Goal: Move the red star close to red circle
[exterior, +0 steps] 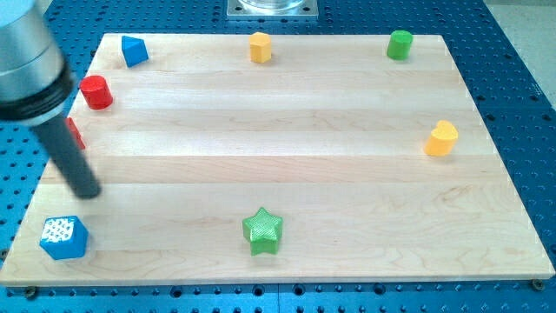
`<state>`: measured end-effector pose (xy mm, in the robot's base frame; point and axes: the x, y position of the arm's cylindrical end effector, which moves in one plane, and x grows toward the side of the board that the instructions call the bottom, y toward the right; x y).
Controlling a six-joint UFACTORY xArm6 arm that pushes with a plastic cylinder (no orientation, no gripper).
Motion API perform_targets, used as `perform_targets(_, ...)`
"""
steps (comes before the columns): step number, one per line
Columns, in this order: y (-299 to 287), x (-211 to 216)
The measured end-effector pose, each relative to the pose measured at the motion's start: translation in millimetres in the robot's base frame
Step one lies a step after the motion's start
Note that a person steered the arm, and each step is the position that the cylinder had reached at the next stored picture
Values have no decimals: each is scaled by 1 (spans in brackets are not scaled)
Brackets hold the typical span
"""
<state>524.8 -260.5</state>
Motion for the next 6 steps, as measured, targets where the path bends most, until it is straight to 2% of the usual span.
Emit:
perform_targets(1, -44, -7)
perform_targets(4, -42, -74)
perform_targets(5, 15, -87)
perform_targets(6, 11, -50)
